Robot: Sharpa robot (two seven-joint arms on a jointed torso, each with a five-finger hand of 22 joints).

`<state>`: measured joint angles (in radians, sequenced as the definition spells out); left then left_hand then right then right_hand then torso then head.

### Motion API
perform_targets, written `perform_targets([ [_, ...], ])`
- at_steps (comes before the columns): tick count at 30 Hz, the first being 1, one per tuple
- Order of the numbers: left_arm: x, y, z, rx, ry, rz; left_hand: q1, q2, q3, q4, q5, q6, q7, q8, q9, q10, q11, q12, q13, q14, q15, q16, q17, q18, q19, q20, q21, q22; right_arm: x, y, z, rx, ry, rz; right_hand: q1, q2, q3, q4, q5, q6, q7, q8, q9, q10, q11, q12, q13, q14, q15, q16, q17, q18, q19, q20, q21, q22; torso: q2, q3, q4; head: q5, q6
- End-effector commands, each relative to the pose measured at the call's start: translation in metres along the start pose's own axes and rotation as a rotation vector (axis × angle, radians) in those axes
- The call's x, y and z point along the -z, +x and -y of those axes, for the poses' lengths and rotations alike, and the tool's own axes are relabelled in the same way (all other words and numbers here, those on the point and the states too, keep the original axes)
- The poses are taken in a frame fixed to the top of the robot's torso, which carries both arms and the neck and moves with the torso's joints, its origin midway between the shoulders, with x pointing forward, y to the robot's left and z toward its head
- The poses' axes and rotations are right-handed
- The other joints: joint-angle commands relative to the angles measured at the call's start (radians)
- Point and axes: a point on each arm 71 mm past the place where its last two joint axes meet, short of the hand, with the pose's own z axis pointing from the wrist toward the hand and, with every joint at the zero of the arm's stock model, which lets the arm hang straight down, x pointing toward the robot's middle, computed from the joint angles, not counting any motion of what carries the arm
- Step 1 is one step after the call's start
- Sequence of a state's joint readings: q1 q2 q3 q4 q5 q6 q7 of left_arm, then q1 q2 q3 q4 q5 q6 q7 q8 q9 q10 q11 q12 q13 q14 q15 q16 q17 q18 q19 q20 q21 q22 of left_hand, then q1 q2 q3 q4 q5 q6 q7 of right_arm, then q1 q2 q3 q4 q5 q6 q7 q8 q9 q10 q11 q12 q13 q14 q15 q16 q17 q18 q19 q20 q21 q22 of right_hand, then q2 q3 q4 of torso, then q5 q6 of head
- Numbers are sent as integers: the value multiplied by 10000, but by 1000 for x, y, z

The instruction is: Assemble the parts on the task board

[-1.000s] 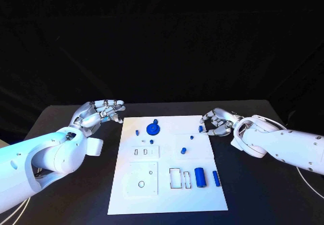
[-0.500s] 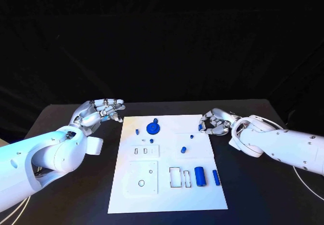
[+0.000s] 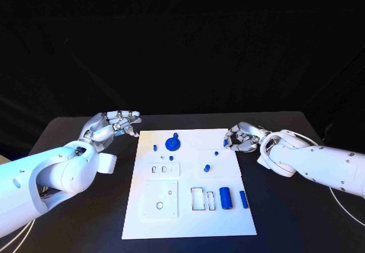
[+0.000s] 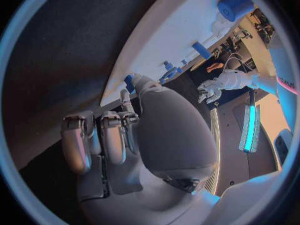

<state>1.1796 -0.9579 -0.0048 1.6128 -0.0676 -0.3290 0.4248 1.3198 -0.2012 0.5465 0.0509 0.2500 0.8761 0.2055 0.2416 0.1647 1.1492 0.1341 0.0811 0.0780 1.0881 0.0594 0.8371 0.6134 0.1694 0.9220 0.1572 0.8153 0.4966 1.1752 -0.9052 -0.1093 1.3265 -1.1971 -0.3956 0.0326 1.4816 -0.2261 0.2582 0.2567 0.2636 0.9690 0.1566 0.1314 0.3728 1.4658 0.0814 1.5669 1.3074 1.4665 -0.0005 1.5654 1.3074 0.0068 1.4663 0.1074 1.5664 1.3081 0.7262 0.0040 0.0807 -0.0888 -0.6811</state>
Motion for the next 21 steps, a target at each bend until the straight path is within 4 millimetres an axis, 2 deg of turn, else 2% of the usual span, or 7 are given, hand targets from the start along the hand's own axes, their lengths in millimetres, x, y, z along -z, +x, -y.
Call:
perform_targets([
  [1, 0, 2, 1, 38, 59, -192, 24, 68, 65, -12, -49, 42, 54, 63, 16, 41, 26, -16, 13, -54, 7, 61, -9, 117, -68, -23, 25, 9, 0, 4, -1, 91, -30, -169, 25, 98, 31, 9, 9, 75, -21, 38, 9, 1050, -66, 39, 2634, 1043, -46, 54, 2634, -68, 1045, -46, 44, 2627, 0, 0, 9, 0, -1],
  [16, 0, 1, 1, 34, 3, -190, 25, 68, 68, -15, -49, 40, 54, 63, 16, 40, 28, -17, 12, -57, 7, 63, -11, 117, -76, -23, 35, 15, -1, 5, -4, 72, -76, -132, -2, 49, 26, 33, -16, 36, -13, 5, -9, 1050, -69, 39, 2634, 1043, -63, 54, 2634, -68, 1045, -68, 44, 2627, -4, 2, 1, 6, 14],
  [21, 0, 1, 1, 36, -8, -195, 27, 65, 70, -21, -51, 36, 57, 61, 16, 36, 29, -19, 11, -63, 9, 66, -16, 116, -90, -22, 49, 26, -1, 5, -4, 69, -95, -134, 72, 124, 146, 30, 21, 158, -49, 52, 1, 1050, -92, 39, 2634, 1043, -103, 54, 2634, -68, 1045, -104, 44, 2627, -3, 3, 3, 7, 15],
])
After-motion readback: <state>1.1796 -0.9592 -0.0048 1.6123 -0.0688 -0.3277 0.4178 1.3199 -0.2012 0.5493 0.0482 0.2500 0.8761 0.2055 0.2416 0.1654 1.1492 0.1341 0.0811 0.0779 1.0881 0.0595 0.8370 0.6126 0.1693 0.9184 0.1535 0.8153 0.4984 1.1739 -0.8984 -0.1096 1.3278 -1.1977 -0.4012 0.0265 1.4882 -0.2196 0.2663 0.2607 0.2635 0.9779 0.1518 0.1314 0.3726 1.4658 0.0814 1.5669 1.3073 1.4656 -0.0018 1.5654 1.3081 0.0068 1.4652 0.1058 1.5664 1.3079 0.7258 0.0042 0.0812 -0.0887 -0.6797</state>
